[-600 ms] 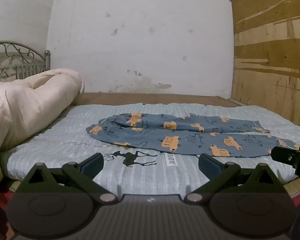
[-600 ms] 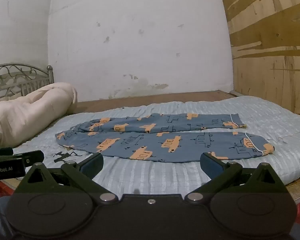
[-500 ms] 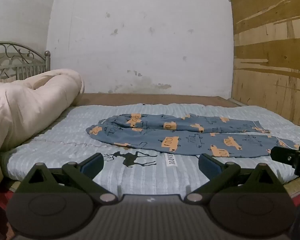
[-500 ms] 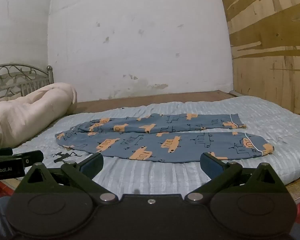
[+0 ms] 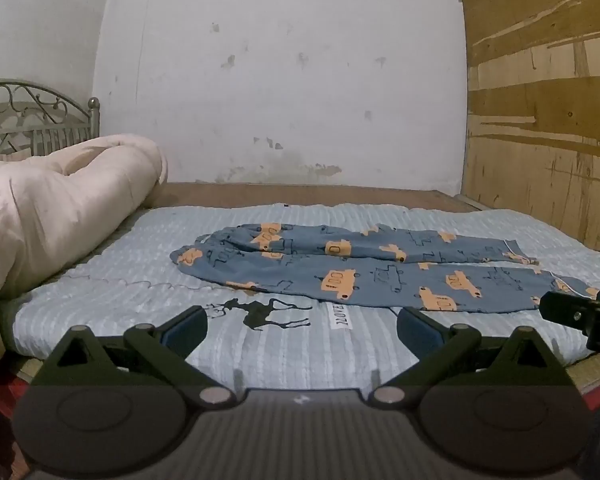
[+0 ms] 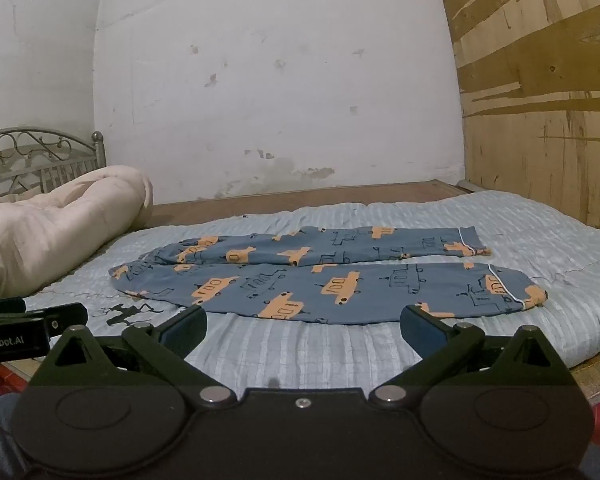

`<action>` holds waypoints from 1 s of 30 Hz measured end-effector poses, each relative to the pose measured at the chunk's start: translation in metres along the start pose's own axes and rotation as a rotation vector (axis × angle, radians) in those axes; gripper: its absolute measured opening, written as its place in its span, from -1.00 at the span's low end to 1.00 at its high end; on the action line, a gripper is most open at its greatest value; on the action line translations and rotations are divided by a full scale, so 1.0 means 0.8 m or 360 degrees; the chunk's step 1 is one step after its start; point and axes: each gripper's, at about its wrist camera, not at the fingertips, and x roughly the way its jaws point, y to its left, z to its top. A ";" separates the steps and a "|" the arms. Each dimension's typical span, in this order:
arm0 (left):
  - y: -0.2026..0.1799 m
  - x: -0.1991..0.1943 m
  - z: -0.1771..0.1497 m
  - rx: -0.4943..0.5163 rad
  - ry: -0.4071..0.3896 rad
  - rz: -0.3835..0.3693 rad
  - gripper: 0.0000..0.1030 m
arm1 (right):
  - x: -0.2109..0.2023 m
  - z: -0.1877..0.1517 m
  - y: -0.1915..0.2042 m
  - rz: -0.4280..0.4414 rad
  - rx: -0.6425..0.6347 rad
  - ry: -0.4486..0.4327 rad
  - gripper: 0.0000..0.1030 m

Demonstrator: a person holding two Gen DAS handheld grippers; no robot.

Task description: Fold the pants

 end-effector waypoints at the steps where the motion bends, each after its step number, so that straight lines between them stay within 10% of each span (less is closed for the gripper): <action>1: -0.001 0.000 0.000 0.0001 0.0001 -0.0001 0.99 | 0.000 0.000 0.000 0.0000 0.0000 0.0000 0.99; 30: 0.004 0.002 -0.004 0.0002 0.0010 -0.0009 0.99 | 0.000 0.001 -0.002 0.0000 0.0000 0.0002 0.99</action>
